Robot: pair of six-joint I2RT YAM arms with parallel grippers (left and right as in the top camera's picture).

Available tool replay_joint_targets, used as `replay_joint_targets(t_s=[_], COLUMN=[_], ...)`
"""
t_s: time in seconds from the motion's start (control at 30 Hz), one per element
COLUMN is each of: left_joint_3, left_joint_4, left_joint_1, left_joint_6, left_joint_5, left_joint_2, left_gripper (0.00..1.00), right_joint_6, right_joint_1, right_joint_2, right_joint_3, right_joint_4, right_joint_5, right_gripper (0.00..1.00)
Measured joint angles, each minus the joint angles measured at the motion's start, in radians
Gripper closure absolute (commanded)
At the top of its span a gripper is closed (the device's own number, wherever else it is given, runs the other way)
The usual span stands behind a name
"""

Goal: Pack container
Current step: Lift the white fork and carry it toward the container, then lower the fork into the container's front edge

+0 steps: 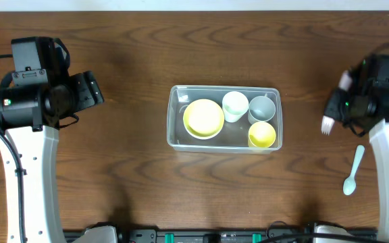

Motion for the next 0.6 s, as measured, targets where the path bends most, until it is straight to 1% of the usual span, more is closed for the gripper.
replay_joint_targets(t_s=[0.17,0.37,0.4,0.47,0.6], left_joint_3=[0.000,0.000,0.000,0.000,0.000], left_joint_4=[0.000,0.000,0.000,0.000,0.000], left_joint_1=[0.000,0.000,0.000,0.000,0.000], left_joint_6=[0.000,0.000,0.000,0.000,0.000], left_joint_5=[0.000,0.000,0.000,0.000,0.000], left_joint_2=[0.000,0.000,0.000,0.000,0.000], left_gripper=[0.18,0.18,0.18,0.18,0.18], right_joint_6=[-0.182,-0.386,-0.412,-0.451,-0.502], right_joint_1=[0.256,0.525,0.559,0.617,0.697], right_joint_2=[-0.065,-0.001,0.014,0.045,0.116], right_joint_3=[0.039,0.039,0.039,0.039,0.039], right_joint_4=[0.029,0.047,0.054,0.066,0.072], right_joint_5=[-0.004,-0.006,-0.007,-0.008,-0.008], right_gripper=[0.91,0.92,0.92,0.97,0.98])
